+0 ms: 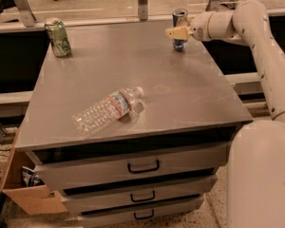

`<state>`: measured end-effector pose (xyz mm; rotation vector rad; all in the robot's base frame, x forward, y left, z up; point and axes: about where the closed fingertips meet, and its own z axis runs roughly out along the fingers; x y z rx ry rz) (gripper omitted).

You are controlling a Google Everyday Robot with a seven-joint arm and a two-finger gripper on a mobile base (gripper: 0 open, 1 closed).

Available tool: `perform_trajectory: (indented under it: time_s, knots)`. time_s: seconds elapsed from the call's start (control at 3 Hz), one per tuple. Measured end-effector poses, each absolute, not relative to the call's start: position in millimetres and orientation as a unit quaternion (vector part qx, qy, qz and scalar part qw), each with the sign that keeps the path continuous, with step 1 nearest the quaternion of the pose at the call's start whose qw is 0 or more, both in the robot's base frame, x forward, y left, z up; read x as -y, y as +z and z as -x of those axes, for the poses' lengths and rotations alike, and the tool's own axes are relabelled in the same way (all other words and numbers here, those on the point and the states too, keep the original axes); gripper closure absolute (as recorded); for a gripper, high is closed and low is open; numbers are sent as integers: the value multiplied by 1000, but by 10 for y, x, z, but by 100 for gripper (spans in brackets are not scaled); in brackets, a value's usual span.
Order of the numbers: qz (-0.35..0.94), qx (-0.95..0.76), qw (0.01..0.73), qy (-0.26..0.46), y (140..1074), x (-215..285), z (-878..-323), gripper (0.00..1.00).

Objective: Pick redbull can

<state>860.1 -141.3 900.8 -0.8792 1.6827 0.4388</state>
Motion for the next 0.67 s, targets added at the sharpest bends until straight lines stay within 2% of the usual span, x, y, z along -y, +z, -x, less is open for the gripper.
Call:
perform_trajectory:
  time_s: [0.33, 0.67]
  knots:
    - [375, -684, 587, 215, 9309, 1315, -8456, 87]
    - [363, -647, 627, 236, 9782, 1280, -8210, 100]
